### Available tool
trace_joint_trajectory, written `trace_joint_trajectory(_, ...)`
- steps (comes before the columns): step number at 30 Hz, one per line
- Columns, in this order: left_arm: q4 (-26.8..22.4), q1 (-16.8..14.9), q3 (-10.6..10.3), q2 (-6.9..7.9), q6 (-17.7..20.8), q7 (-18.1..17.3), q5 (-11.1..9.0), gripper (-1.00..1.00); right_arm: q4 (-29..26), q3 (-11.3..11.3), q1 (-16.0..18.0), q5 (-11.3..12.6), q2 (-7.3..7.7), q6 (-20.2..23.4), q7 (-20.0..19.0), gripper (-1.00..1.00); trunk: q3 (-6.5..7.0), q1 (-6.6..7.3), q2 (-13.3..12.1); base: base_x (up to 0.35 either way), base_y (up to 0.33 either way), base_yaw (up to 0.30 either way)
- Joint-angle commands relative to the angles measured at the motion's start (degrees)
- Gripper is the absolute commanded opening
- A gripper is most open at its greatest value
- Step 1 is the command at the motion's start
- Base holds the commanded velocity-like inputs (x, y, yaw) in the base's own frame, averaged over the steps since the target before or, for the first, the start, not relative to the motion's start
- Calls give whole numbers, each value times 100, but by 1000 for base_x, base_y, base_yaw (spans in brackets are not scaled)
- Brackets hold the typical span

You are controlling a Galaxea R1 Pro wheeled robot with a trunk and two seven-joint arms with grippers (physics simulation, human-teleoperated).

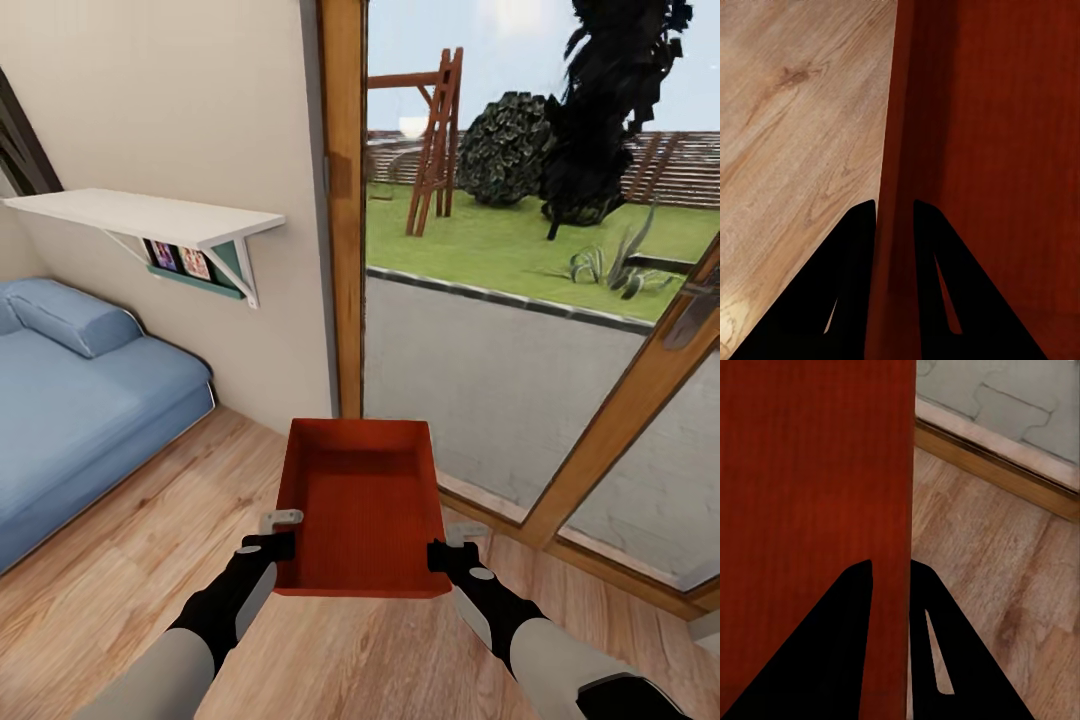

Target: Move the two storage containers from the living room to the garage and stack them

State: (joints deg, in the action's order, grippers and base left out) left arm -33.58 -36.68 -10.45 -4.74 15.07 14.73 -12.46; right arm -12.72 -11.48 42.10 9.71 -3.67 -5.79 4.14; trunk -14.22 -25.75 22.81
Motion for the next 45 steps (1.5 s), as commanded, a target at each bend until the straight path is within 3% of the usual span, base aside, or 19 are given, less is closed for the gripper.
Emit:
trace_joint_trajectory(1, -158, -6, 62, -1, 58, 82, -11, -100, 15, 32, 0, 66, -2, -28, 492, -100, -2, -3, 11, 0, 0, 0)
trace_joint_trajectory(45, -158, -6, 62, -1, 58, 82, -11, -100, 15, 32, 0, 66, -2, -37, 491, -100, 398, -3, 11, 0, 0, 0)
